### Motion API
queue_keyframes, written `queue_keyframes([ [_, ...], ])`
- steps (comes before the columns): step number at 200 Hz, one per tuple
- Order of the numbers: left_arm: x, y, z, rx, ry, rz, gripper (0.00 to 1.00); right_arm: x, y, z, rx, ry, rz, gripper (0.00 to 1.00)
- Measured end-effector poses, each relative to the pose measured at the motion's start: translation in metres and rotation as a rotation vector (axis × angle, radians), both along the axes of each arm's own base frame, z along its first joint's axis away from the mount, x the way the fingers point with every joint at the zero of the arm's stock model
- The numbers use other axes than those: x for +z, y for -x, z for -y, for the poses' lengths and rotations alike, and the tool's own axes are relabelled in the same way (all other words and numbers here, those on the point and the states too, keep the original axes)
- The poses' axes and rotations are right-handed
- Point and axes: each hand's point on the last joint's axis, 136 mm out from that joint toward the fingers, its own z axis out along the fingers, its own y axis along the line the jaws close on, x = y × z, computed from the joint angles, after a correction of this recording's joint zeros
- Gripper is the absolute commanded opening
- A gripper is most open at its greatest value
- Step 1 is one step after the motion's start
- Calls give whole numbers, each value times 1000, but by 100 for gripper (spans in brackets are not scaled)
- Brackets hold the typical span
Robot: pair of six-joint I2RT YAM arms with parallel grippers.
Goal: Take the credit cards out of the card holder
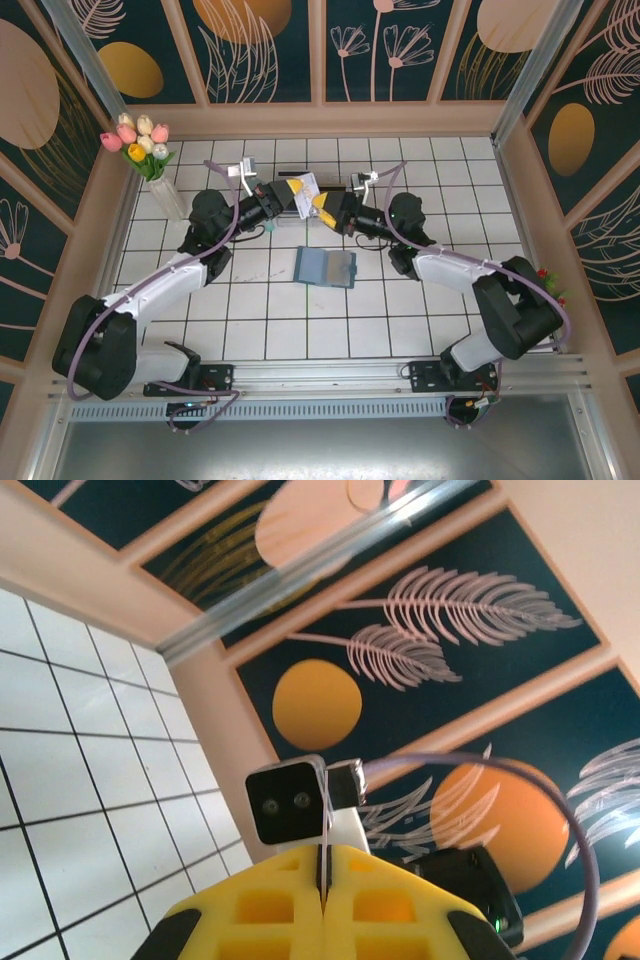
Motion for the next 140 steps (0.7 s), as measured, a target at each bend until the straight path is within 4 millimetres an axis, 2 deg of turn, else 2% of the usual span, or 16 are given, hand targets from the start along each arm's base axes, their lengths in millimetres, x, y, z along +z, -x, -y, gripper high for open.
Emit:
queue_keyframes([
  [34, -1, -8, -11, 81, 29, -35, 0, 8, 0, -6, -14, -50, -13, 35],
  [62, 0, -11, -13, 102, 50, -58, 0, 13, 3, -7, -15, -69, -7, 20],
  [117, -4, -6, -16, 98, 68, -87, 0, 16, 5, -10, -9, -78, 3, 16],
  [140, -4, -3, -18, 100, 73, -88, 0, 17, 5, -10, -9, -77, 19, 6],
])
